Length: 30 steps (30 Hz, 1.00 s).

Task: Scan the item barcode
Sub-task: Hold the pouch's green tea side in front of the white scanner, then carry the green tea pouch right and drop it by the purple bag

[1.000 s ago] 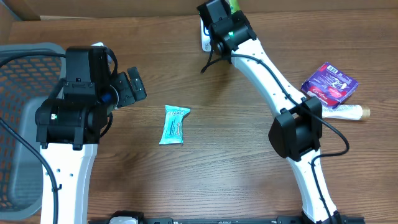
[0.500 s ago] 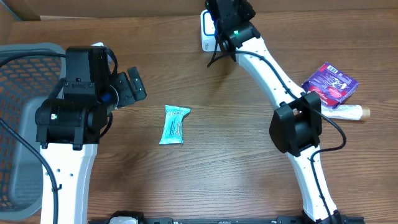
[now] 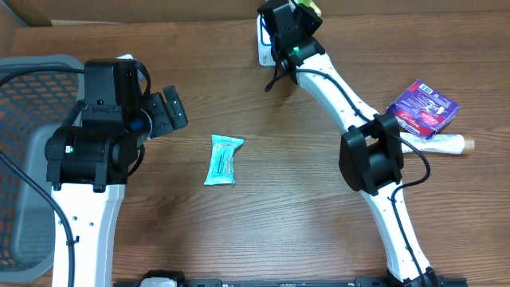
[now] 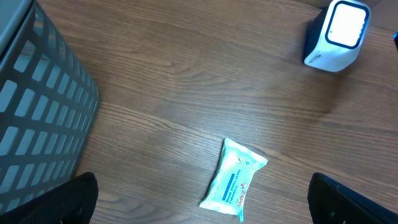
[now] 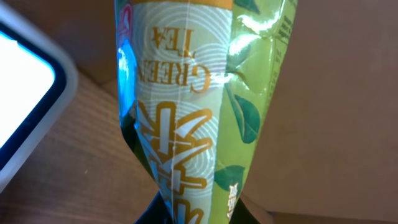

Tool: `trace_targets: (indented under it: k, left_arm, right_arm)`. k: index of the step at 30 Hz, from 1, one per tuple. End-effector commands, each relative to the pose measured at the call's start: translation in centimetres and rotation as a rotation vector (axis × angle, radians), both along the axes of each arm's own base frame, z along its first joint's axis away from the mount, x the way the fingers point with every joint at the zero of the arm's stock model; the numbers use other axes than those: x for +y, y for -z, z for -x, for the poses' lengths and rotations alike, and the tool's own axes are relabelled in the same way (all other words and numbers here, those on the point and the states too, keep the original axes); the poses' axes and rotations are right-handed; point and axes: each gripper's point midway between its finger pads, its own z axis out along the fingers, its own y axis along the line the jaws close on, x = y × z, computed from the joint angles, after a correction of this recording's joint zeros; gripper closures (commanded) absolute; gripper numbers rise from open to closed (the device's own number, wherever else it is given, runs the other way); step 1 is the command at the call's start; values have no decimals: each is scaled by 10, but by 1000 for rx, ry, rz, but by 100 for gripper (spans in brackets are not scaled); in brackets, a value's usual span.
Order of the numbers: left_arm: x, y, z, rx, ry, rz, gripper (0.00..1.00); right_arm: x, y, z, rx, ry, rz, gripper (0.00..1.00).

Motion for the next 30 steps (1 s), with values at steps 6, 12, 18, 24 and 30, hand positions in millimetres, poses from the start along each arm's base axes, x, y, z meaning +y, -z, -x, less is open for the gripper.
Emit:
trace_targets:
  k: [6, 12, 18, 24, 30]
  left_arm:
    - [3, -2, -1, -6, -17, -3, 0]
    - [3, -2, -1, -6, -17, -3, 0]
    - [3, -2, -1, -6, -17, -3, 0]
    - [3, -2, -1, -6, -17, -3, 0]
    - [3, -2, -1, -6, -17, -3, 0]
  right_arm:
    - [3, -14, -1, 8, -50, -40, 96]
    - [5, 2, 9, 92, -66, -10, 96]
    - [6, 5, 11, 105, -67, -7, 96]
    - [24, 8, 19, 123, -97, 2, 96]
    - [30, 15, 27, 160, -110, 21, 96]
